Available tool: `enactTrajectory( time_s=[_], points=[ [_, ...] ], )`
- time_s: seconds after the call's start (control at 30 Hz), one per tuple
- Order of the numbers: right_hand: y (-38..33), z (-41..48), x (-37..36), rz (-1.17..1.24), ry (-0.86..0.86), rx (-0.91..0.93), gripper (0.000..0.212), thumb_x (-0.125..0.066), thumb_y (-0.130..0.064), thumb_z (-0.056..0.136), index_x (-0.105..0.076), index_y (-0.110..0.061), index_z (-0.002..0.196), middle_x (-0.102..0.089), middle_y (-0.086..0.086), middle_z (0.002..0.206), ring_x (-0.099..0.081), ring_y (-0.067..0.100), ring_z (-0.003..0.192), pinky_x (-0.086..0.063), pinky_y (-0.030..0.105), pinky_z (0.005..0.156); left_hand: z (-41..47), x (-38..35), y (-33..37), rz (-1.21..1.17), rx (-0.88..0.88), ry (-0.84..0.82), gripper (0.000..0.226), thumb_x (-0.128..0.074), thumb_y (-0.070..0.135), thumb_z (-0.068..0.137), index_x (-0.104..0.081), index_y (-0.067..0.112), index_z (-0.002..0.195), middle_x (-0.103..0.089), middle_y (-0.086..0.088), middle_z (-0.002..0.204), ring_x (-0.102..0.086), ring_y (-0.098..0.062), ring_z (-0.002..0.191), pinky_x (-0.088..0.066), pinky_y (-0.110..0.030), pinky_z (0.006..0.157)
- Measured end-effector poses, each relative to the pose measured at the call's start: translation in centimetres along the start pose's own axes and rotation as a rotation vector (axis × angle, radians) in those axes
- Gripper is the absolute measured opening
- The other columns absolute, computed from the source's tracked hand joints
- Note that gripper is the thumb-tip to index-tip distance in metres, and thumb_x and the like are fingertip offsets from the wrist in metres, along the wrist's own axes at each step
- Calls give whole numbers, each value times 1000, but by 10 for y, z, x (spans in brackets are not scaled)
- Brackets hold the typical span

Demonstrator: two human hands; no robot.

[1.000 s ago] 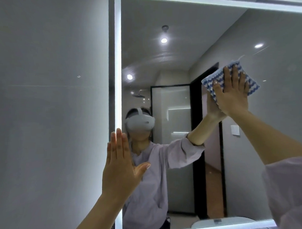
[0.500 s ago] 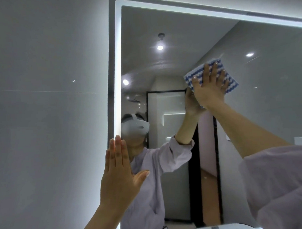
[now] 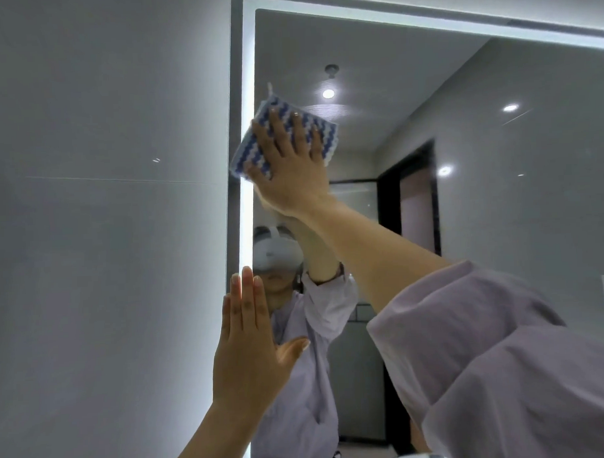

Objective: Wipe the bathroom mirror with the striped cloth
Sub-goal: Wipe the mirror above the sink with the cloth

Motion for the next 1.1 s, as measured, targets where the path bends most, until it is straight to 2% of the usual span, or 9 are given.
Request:
enactTrajectory(
  time_s=[0.1,0.2,0.33,0.53,0.67,0.83,0.97,1.1],
  points=[
    [-14,1,-8,-54,-34,103,71,-25,-62,94,-1,-28,152,7,2,161,12,30,146,8,55,116,1,-1,0,3,-1,-7,113,-47,78,68,-18,1,146,-15,-17,155,-16,-35,142,-20,-44,112],
    [-9,3,-10,-39,-30,142,70,-25,-62,94,-3,-30,152,4,0,161,11,27,147,4,54,117,1,-2,-1,23,3,-10,111,-31,82,71,-19,2,146,-16,-16,155,-17,-34,142,-20,-43,112],
    [-1,6,-8,-37,-18,188,68,-25,-62,94,-6,-32,152,1,-2,161,10,26,147,3,52,118,1,-3,-1,19,-1,-1,113,-37,82,69,-18,1,146,-14,-16,155,-17,-34,142,-21,-43,112],
    [19,13,-2,-68,-20,185,71,-23,-64,93,-3,-31,152,4,-1,161,11,24,147,8,47,119,0,-2,-1,24,12,-14,110,-23,83,71,-17,3,147,-13,-14,156,-15,-31,143,-16,-41,112],
    [50,17,8,-39,9,106,68,-21,-64,94,-2,-33,152,4,-3,161,10,23,147,9,45,118,0,-1,-2,2,2,-15,110,-24,83,72,-16,3,147,-11,-13,157,-13,-30,143,-14,-40,112],
    [112,8,22,4,22,-98,67,-22,-65,93,2,-40,150,8,-8,160,12,23,147,13,43,115,-1,-1,-3,-13,-16,-15,110,-24,83,72,-11,4,148,-5,-12,157,-8,-29,145,-11,-39,114],
    [164,-8,31,7,1,-228,66,-21,-63,94,5,-39,150,12,-6,160,15,21,146,10,46,118,-1,-2,-3,5,-17,-17,111,-23,83,72,-10,3,148,-3,-13,158,-5,-30,145,-9,-39,115],
    [201,-34,33,21,11,-309,67,-17,-66,92,5,-40,150,11,-8,160,14,21,146,12,42,116,-1,-2,-4,14,-29,-23,112,-22,83,72,-6,3,148,0,-13,158,-2,-30,145,-10,-41,116]
  ],
)
Point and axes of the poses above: each hand's wrist, its own z-axis towards the middle knuckle, its own x-axis out of the back of the hand, y = z × x, the point moved 1 cm from there along z, towards the middle knuckle
